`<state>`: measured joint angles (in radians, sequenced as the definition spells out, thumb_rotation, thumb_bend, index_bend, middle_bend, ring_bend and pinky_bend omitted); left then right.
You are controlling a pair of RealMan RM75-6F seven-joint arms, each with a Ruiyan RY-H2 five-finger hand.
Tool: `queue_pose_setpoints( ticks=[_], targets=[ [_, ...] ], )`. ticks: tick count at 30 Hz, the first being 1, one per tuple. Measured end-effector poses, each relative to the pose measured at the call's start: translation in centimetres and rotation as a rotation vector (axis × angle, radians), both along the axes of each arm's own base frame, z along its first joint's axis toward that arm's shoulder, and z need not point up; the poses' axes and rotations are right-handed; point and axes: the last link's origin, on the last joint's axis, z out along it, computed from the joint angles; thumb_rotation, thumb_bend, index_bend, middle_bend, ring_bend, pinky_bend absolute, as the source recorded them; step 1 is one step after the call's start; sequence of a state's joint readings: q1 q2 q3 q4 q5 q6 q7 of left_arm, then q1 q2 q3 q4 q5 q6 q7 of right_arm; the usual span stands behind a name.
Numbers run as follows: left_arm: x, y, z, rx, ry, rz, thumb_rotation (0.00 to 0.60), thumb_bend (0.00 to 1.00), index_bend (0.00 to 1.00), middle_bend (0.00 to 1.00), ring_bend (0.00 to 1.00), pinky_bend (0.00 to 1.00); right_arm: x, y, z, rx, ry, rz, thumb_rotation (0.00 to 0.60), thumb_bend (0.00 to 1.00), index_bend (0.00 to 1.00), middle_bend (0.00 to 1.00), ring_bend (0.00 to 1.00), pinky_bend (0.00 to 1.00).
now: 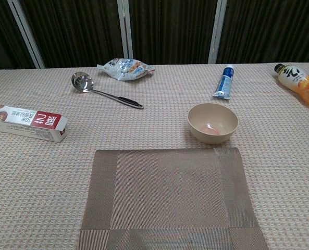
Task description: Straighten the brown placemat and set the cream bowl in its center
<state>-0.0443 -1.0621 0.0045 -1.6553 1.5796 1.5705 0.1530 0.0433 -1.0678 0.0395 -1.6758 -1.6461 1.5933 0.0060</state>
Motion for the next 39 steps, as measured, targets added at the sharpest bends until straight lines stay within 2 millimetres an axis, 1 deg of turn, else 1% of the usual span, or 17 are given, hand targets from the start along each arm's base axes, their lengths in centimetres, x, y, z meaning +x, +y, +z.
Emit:
queue_pose_setpoints(
  ticks=[11,15,18,21,24,27,28,31,35,38,39],
  targets=[
    [-0.2,0.0,0.1,-0.011,0.01,0.03,0.6,0.0,0.0,0.0,0.0,0.0,-0.2,0.0,-0.5,0.03,0.007,-0.019,0.6,0.0,0.0,0.0,0.0,0.0],
    [-0.2,0.1,0.2,-0.001,0.018,0.034,0.6,0.0,0.0,0.0,0.0,0.0,0.3,-1.0,-1.5,0.088,0.007,0.0,0.6,0.0,0.0,0.0,0.0,0.0],
    [-0.1,0.4,0.1,0.004,0.016,0.036,0.6,0.0,0.0,0.0,0.0,0.0,1.2,-2.4,-2.7,0.156,0.013,0.028,0.6,0.0,0.0,0.0,0.0,0.0],
    [-0.2,0.7,-0.1,-0.007,0.015,0.045,0.6,0.0,0.0,0.0,0.0,0.0,2.4,-4.5,-4.2,0.234,0.021,0.062,0.6,0.0,0.0,0.0,0.0,0.0],
    [-0.4,1.0,-0.3,-0.014,0.012,0.06,0.6,0.0,0.0,0.0,0.0,0.0,4.1,-7.1,-5.9,0.309,0.037,0.104,0.6,0.0,0.0,0.0,0.0,0.0],
    [-0.8,1.3,-0.4,-0.012,0.021,0.076,0.6,0.0,0.0,0.0,0.0,0.0,6.3,-10.0,-7.8,0.369,0.058,0.151,0.6,0.0,0.0,0.0,0.0,0.0],
    [-1.0,1.3,-0.5,-0.012,0.024,0.084,0.6,0.0,0.0,0.0,0.0,0.0,7.2,-11.1,-8.6,0.388,0.068,0.169,0.6,0.0,0.0,0.0,0.0,0.0],
    [-1.6,1.5,-0.5,-0.01,0.03,0.113,0.6,0.0,0.0,0.0,0.0,0.0,9.3,-13.5,-11.0,0.422,0.103,0.206,0.6,0.0,0.0,0.0,0.0,0.0],
    [-2.3,1.8,-0.6,-0.004,0.037,0.142,0.6,0.0,0.0,0.0,0.0,0.0,10.7,-15.6,-13.8,0.457,0.146,0.212,0.6,0.0,0.01,0.0,0.0,0.0],
    [-2.4,2.0,-0.5,0.002,0.031,0.149,0.6,0.0,0.0,0.0,0.0,0.0,10.9,-16.3,-15.4,0.472,0.164,0.2,0.6,0.0,0.09,0.0,0.0,0.0],
    [-2.4,2.1,-0.4,0.004,0.029,0.149,0.6,0.0,0.0,0.0,0.0,0.0,10.8,-16.4,-15.8,0.474,0.173,0.196,0.6,0.02,0.14,0.0,0.0,0.0]
  ],
)
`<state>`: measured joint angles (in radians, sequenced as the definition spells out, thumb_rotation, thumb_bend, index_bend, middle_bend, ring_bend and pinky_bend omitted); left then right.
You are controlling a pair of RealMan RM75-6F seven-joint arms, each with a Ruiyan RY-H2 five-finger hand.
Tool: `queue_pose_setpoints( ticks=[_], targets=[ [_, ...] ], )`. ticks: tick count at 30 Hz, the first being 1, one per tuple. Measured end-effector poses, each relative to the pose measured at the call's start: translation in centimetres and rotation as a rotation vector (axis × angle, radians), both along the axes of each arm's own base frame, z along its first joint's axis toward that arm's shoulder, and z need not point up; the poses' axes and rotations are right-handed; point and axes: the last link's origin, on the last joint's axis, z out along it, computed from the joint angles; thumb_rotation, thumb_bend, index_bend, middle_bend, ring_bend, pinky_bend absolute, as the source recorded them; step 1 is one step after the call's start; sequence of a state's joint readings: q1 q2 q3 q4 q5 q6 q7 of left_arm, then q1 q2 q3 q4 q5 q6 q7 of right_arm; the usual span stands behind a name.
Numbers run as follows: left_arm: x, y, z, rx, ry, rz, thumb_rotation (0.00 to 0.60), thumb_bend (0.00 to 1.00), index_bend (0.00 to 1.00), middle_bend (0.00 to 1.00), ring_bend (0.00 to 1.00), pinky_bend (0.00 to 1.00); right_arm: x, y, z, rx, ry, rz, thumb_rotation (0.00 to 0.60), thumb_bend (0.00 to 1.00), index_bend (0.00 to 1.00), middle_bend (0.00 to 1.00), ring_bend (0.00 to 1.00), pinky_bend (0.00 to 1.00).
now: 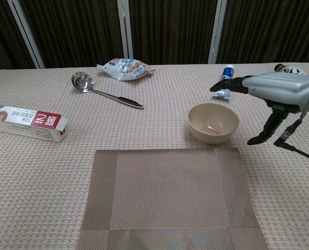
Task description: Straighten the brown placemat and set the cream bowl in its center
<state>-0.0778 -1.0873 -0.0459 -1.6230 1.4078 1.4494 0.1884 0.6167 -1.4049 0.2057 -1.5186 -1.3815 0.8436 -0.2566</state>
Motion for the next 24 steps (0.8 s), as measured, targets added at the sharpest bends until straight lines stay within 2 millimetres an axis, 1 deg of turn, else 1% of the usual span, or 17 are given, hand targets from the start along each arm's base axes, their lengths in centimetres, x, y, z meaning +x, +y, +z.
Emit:
queue_pose_setpoints(
  ticks=[2,5,8,9,10,11,13,14,16,18,21,24],
  targets=[
    [0.0,0.0,0.1,0.004,-0.003,0.001,0.6,0.0,0.0,0.0,0.0,0.0,-0.2,-0.2,-0.6,0.0,0.02,-0.002,0.6,0.06,0.21,0.0,0.0,0.0],
    [-0.1,0.1,0.2,0.005,-0.009,0.004,0.6,0.0,0.0,0.0,0.0,0.0,-0.8,-0.3,-1.6,0.001,0.051,-0.007,0.6,0.14,0.32,0.0,0.0,0.0],
    [-0.1,0.1,0.2,0.003,-0.02,0.005,0.6,0.0,0.0,0.0,0.0,0.0,-1.3,-0.3,-2.6,0.001,0.083,-0.004,0.6,0.28,0.42,0.0,0.0,0.0],
    [0.0,0.2,0.3,0.003,-0.022,0.003,0.6,0.0,0.0,0.0,0.0,0.0,-1.4,-0.3,-2.9,0.002,0.089,-0.003,0.6,0.32,0.45,0.0,0.0,0.0],
    [0.0,0.2,0.3,0.004,-0.023,0.001,0.6,0.0,0.0,0.0,0.0,0.0,-1.5,-0.2,-3.3,0.002,0.094,-0.001,0.6,0.36,0.51,0.0,0.0,0.0],
    [0.1,0.2,0.3,0.005,-0.024,-0.001,0.6,0.0,0.0,0.0,0.0,0.0,-1.6,-0.2,-3.5,0.002,0.095,-0.001,0.6,0.38,0.55,0.0,0.0,0.0],
    [0.1,0.2,0.3,0.005,-0.027,-0.004,0.6,0.0,0.0,0.0,0.0,0.0,-1.6,-0.2,-4.0,0.0,0.093,0.001,0.6,0.44,0.67,0.0,0.0,0.0],
    [0.2,0.1,0.4,0.006,-0.029,-0.006,0.6,0.0,0.0,0.0,0.0,0.0,-1.6,-0.2,-4.1,-0.002,0.09,0.003,0.6,0.46,0.72,0.0,0.0,0.0],
    [0.2,0.1,0.4,0.008,-0.031,-0.009,0.6,0.0,0.0,0.0,0.0,0.0,-1.6,-0.4,-4.3,-0.019,0.082,0.011,0.6,0.48,0.76,0.0,0.0,0.0],
    [0.3,0.1,0.4,0.008,-0.033,-0.009,0.6,0.0,0.0,0.0,0.0,0.0,-1.5,-0.6,-4.3,-0.044,0.064,0.018,0.6,0.48,0.78,0.0,0.0,0.0],
    [0.2,0.1,0.5,0.011,-0.036,-0.007,0.6,0.0,0.0,0.0,0.0,0.0,-1.5,-0.9,-4.1,-0.08,0.017,0.02,0.6,0.48,0.78,0.0,0.0,0.0],
    [0.2,0.1,0.6,0.011,-0.035,-0.004,0.6,0.0,0.0,0.0,0.0,0.0,-1.6,-1.4,-3.4,-0.12,-0.034,0.024,0.6,0.48,0.78,0.0,0.0,0.0]
  ],
)
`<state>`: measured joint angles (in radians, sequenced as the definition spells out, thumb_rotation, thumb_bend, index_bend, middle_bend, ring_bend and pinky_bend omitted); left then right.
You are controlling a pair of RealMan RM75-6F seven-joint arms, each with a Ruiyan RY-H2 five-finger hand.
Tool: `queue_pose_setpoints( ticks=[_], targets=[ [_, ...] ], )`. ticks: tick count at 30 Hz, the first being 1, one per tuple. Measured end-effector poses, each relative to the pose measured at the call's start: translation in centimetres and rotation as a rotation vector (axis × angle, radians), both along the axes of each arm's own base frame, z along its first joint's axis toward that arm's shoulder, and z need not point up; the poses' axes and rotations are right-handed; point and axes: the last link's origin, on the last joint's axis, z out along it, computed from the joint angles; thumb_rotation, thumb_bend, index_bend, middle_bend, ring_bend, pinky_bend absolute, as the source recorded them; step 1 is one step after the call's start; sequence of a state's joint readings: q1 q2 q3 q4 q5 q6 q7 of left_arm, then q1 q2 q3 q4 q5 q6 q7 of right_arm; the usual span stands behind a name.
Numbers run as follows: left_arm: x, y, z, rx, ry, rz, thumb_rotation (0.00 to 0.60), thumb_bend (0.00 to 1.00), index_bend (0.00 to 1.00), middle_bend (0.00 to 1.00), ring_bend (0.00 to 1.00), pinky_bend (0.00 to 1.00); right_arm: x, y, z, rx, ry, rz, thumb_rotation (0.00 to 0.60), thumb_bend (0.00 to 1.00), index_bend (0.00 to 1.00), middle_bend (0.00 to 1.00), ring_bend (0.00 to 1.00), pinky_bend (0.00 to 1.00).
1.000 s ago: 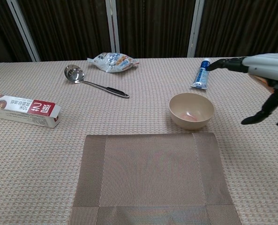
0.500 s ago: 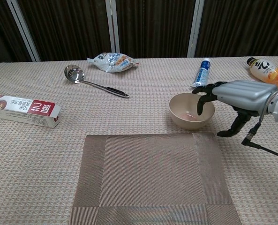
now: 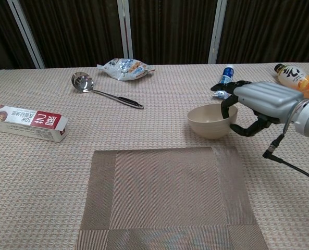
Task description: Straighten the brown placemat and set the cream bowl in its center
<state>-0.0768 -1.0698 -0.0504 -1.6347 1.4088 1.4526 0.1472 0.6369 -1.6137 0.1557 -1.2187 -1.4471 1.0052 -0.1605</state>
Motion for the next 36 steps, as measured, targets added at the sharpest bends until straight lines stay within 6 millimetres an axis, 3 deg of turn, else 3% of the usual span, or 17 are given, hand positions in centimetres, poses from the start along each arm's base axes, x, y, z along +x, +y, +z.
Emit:
queue_pose_setpoints(
  ticks=[5,9,13,21,23,25,27,28,30,36],
  targets=[
    [-0.1,0.0,-0.2,-0.01,-0.004,0.006,0.6,0.0,0.0,0.0,0.0,0.0,-1.0,-1.0,3.0,-0.086,-0.052,0.005,0.6,0.48,0.77,0.0,0.0,0.0],
    [0.1,0.0,-0.2,-0.011,-0.007,0.004,0.6,0.0,0.0,0.0,0.0,0.0,-3.1,-1.6,6.1,-0.155,-0.046,-0.019,0.6,0.48,0.68,0.0,0.0,0.0],
    [0.4,-0.1,-0.2,-0.011,-0.013,-0.005,0.6,0.0,0.0,0.0,0.0,0.0,-6.6,-1.4,9.1,-0.206,-0.013,-0.079,0.6,0.48,0.74,0.0,0.0,0.0],
    [1.1,-0.3,-0.5,-0.022,-0.019,-0.029,0.6,0.0,0.0,0.0,0.0,0.0,-13.4,1.2,10.9,-0.197,0.077,-0.197,0.6,0.47,0.76,0.0,0.0,0.0],
    [1.3,-0.3,-0.6,-0.026,-0.021,-0.033,0.6,0.0,0.0,0.0,0.0,0.0,-14.7,2.0,10.9,-0.188,0.086,-0.217,0.6,0.46,0.69,0.0,0.0,0.0],
    [1.4,-0.3,-0.7,-0.028,-0.021,-0.036,0.6,0.0,0.0,0.0,0.0,0.0,-15.7,2.6,10.7,-0.178,0.085,-0.231,0.6,0.32,0.27,0.0,0.0,0.0],
    [1.4,-0.2,-0.8,-0.03,-0.021,-0.037,0.6,0.0,0.0,0.0,0.0,0.0,-16.2,3.0,10.4,-0.17,0.089,-0.233,0.6,0.13,0.01,0.0,0.0,0.0],
    [1.5,-0.2,-0.8,-0.031,-0.02,-0.038,0.6,0.0,0.0,0.0,0.0,0.0,-16.5,3.3,10.3,-0.166,0.094,-0.232,0.6,0.06,0.0,0.0,0.0,0.0],
    [1.5,-0.2,-0.8,-0.032,-0.02,-0.039,0.6,0.0,0.0,0.0,0.0,0.0,-16.8,3.6,10.3,-0.154,0.092,-0.24,0.6,0.01,0.0,0.0,0.0,0.0],
    [1.8,0.2,-1.2,-0.05,-0.028,-0.052,0.6,0.0,0.0,0.0,0.0,0.0,-15.6,4.8,11.4,-0.148,0.006,-0.241,0.6,0.01,0.0,0.0,0.0,0.0]
  ],
)
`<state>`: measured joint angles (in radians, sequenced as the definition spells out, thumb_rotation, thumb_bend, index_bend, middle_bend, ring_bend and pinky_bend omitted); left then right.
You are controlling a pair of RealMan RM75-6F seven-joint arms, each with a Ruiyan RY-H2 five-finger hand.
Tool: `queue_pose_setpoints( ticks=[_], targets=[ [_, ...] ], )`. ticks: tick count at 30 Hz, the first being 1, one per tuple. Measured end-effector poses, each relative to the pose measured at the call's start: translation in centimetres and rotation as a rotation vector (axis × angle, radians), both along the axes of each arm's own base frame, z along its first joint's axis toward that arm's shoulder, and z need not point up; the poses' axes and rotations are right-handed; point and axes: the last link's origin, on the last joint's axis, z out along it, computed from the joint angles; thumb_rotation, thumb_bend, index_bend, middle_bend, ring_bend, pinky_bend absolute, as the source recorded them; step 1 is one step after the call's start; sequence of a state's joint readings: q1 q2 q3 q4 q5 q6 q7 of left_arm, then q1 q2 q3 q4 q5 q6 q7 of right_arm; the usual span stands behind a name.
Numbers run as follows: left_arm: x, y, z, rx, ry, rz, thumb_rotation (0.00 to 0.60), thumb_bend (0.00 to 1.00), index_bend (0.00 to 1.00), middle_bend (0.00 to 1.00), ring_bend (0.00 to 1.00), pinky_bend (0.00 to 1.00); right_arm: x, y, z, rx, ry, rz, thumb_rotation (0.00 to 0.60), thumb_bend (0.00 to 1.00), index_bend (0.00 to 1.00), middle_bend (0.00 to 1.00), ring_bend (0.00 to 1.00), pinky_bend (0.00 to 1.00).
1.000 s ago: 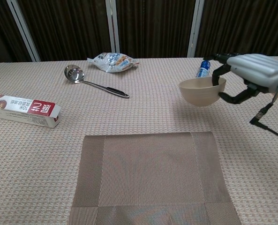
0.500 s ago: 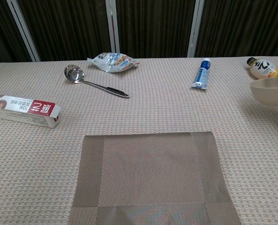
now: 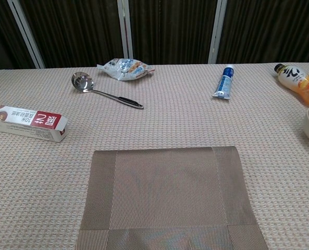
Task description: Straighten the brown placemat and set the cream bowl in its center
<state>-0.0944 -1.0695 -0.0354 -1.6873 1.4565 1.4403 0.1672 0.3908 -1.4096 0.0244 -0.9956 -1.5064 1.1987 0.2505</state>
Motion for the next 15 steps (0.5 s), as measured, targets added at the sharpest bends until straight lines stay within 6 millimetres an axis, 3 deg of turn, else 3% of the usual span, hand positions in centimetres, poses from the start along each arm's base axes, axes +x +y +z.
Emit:
queue_pose_setpoints(
  ticks=[6,12,15],
  targets=[
    [1.6,1.1,-1.3,-0.059,-0.009,-0.099,0.6,0.0,0.0,0.0,0.0,0.0,2.3,2.4,3.3,-0.067,-0.086,0.02,0.6,0.0,0.0,0.0,0.0,0.0],
    [4.4,2.9,-4.7,-0.216,-0.011,-0.327,0.6,0.0,0.01,0.0,0.0,0.0,3.8,5.9,6.4,-0.172,-0.121,-0.003,0.6,0.0,0.0,0.0,0.0,0.0],
    [6.2,4.0,-6.9,-0.305,0.008,-0.46,0.6,0.0,0.07,0.0,0.0,0.0,4.0,7.3,6.9,-0.214,-0.125,-0.026,0.6,0.0,0.0,0.0,0.0,0.0]
  ],
)
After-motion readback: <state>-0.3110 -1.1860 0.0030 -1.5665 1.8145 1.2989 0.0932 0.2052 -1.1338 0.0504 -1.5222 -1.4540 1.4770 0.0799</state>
